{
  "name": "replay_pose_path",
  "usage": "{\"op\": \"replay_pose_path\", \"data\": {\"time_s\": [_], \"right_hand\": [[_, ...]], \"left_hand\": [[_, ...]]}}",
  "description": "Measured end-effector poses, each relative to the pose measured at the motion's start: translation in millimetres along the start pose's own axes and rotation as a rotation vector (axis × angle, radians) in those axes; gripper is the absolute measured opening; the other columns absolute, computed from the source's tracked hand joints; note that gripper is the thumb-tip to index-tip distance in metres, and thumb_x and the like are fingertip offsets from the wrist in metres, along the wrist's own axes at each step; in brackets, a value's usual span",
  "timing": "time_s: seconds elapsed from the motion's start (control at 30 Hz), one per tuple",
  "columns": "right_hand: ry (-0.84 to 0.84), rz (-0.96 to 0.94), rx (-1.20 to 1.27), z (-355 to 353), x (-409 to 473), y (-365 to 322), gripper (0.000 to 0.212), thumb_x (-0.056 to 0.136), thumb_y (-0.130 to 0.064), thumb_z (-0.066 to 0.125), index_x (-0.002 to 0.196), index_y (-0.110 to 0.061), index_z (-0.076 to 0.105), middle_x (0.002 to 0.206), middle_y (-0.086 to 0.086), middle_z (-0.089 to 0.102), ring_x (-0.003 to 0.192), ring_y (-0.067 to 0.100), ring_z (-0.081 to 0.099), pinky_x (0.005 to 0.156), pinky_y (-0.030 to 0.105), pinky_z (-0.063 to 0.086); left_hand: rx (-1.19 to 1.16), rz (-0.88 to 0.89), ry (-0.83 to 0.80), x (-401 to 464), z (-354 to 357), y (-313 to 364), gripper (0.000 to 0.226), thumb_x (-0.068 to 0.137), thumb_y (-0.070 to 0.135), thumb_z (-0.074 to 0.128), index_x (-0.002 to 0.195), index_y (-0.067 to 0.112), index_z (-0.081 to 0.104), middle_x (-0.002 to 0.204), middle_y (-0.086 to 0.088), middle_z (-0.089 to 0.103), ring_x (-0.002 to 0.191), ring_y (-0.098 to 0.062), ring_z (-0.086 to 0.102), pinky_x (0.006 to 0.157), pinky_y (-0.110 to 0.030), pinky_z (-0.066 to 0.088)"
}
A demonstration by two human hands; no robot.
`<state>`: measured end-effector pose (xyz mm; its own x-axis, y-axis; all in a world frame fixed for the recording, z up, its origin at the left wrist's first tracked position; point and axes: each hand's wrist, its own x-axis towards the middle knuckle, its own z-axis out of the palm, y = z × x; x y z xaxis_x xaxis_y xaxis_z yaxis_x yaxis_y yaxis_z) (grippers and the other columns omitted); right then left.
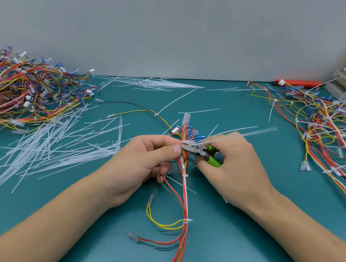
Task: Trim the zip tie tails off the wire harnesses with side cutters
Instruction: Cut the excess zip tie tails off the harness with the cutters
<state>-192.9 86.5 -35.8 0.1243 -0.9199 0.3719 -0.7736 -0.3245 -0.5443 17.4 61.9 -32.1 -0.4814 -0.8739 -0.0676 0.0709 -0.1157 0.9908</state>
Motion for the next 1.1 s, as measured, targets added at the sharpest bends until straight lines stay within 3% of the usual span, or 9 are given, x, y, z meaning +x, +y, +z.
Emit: {"op": "replay_pose_path", "data": {"time_s": [0.17, 0.3, 0.43, 0.53, 0.67, 0.77, 0.93, 1.1], "right_hand": [[0.008, -0.016, -0.001, -0.2, 0.0, -2.0, 0.009, 0.082, -0.033, 0.058, 0.08, -0.039, 0.065, 0.075, -0.012, 0.066, 0.081, 0.023, 0.053, 0.081, 0.044, 0.048], [-0.012, -0.022, -0.064, 1.0, 0.5, -2.1, 0.016, 0.081, -0.034, 0.054, 0.078, -0.024, 0.066, 0.069, -0.007, 0.06, 0.078, 0.024, 0.051, 0.075, 0.042, 0.048], [-0.041, -0.001, -0.083, 1.3, -1.1, -3.4, 0.014, 0.085, -0.036, 0.058, 0.072, -0.033, 0.054, 0.066, -0.008, 0.052, 0.077, 0.02, 0.048, 0.069, 0.038, 0.041], [-0.031, 0.054, -0.152, 3.1, -3.5, -2.2, 0.027, 0.09, -0.037, 0.06, 0.073, -0.019, 0.05, 0.062, 0.0, 0.05, 0.07, 0.029, 0.05, 0.058, 0.038, 0.042], [-0.05, 0.08, -0.179, 3.1, -3.7, -2.5, 0.036, 0.092, -0.038, 0.058, 0.07, -0.015, 0.041, 0.057, 0.004, 0.044, 0.064, 0.033, 0.046, 0.052, 0.036, 0.034], [-0.028, 0.062, -0.119, 3.8, -5.1, -1.0, 0.031, 0.091, -0.035, 0.06, 0.071, -0.015, 0.047, 0.058, 0.002, 0.046, 0.065, 0.029, 0.046, 0.055, 0.039, 0.042], [0.02, 0.031, -0.041, 5.2, -2.3, 3.4, 0.011, 0.091, -0.031, 0.069, 0.083, -0.024, 0.067, 0.075, -0.011, 0.061, 0.089, 0.023, 0.052, 0.083, 0.045, 0.048], [-0.014, 0.01, -0.022, 3.5, -2.5, 4.7, 0.01, 0.089, -0.029, 0.067, 0.095, -0.03, 0.075, 0.083, -0.014, 0.068, 0.093, 0.018, 0.055, 0.086, 0.042, 0.049]], "left_hand": [[0.019, 0.001, 0.007, 0.2, 0.5, -1.8, 0.013, 0.087, 0.023, 0.07, 0.095, 0.019, 0.079, 0.08, 0.002, 0.064, 0.053, -0.01, 0.046, 0.049, -0.019, 0.043], [0.059, 0.017, 0.027, 1.5, 1.6, -3.6, 0.011, 0.093, 0.012, 0.07, 0.091, 0.019, 0.078, 0.079, -0.001, 0.066, 0.053, -0.012, 0.046, 0.048, -0.019, 0.043], [0.088, 0.048, 0.042, 1.7, 1.6, -5.4, 0.014, 0.095, 0.01, 0.068, 0.09, 0.018, 0.078, 0.077, 0.0, 0.068, 0.052, -0.011, 0.046, 0.047, -0.019, 0.044], [0.086, 0.053, 0.027, 2.1, 1.5, -5.3, 0.009, 0.089, 0.018, 0.069, 0.092, 0.016, 0.078, 0.077, 0.0, 0.069, 0.052, -0.011, 0.047, 0.047, -0.019, 0.044], [0.089, 0.043, 0.032, 2.1, -0.3, -6.0, 0.012, 0.092, 0.017, 0.069, 0.096, 0.008, 0.076, 0.079, -0.001, 0.07, 0.054, -0.011, 0.047, 0.049, -0.019, 0.044], [0.083, 0.039, 0.02, 0.4, 0.0, -5.4, 0.012, 0.097, 0.012, 0.066, 0.096, 0.013, 0.078, 0.08, 0.0, 0.07, 0.054, -0.01, 0.047, 0.049, -0.019, 0.044], [-0.003, 0.002, 0.029, 0.9, -0.5, -2.8, 0.014, 0.088, 0.025, 0.07, 0.097, 0.017, 0.078, 0.077, 0.006, 0.066, 0.052, -0.008, 0.046, 0.05, -0.018, 0.042], [0.043, 0.02, 0.041, 1.6, 0.9, -4.8, 0.012, 0.096, 0.014, 0.067, 0.102, 0.011, 0.077, 0.079, 0.002, 0.068, 0.053, -0.01, 0.046, 0.049, -0.019, 0.043]]}}
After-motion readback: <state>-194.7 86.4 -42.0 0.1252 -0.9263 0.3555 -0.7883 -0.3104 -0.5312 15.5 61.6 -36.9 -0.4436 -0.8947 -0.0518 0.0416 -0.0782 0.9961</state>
